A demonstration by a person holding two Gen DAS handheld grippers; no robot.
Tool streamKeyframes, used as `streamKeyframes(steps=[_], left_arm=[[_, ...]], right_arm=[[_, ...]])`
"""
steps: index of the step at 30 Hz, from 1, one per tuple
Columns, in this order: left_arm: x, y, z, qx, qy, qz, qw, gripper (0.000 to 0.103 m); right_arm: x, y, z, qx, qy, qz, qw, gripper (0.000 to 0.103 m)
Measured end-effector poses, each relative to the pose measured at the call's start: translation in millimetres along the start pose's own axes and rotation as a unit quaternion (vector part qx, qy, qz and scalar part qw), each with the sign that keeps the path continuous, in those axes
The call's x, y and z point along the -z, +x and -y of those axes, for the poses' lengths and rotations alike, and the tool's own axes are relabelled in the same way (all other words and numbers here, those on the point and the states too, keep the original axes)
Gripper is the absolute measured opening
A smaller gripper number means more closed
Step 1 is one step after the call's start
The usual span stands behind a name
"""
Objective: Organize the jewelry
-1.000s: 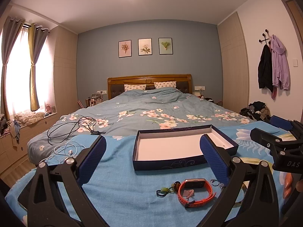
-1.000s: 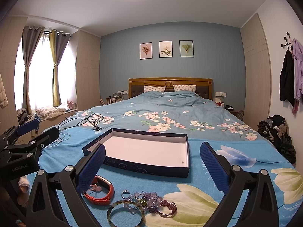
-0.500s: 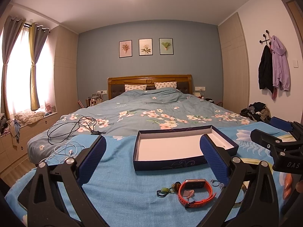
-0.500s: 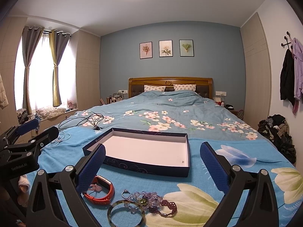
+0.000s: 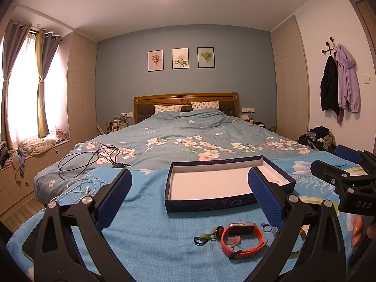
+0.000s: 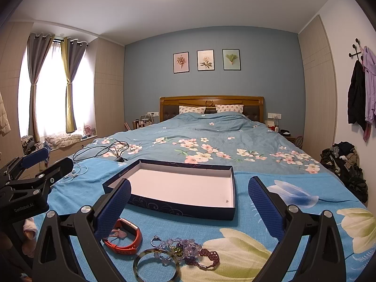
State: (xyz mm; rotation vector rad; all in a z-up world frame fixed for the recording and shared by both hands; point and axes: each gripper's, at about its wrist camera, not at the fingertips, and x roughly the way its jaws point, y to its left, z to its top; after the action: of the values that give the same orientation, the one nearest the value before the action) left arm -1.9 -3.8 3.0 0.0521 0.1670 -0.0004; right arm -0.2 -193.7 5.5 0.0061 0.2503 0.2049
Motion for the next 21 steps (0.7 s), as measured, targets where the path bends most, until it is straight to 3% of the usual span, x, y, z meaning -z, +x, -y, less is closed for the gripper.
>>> streamKeyframes(steps=[21], left_arm=[[-0.1, 0.0, 0.7, -0.001, 0.000, -0.001, 1.0000, 0.097]], right_arm=[[-1.4, -0.4, 1.2, -0.001, 0.000, -0.001, 1.000, 0.097]])
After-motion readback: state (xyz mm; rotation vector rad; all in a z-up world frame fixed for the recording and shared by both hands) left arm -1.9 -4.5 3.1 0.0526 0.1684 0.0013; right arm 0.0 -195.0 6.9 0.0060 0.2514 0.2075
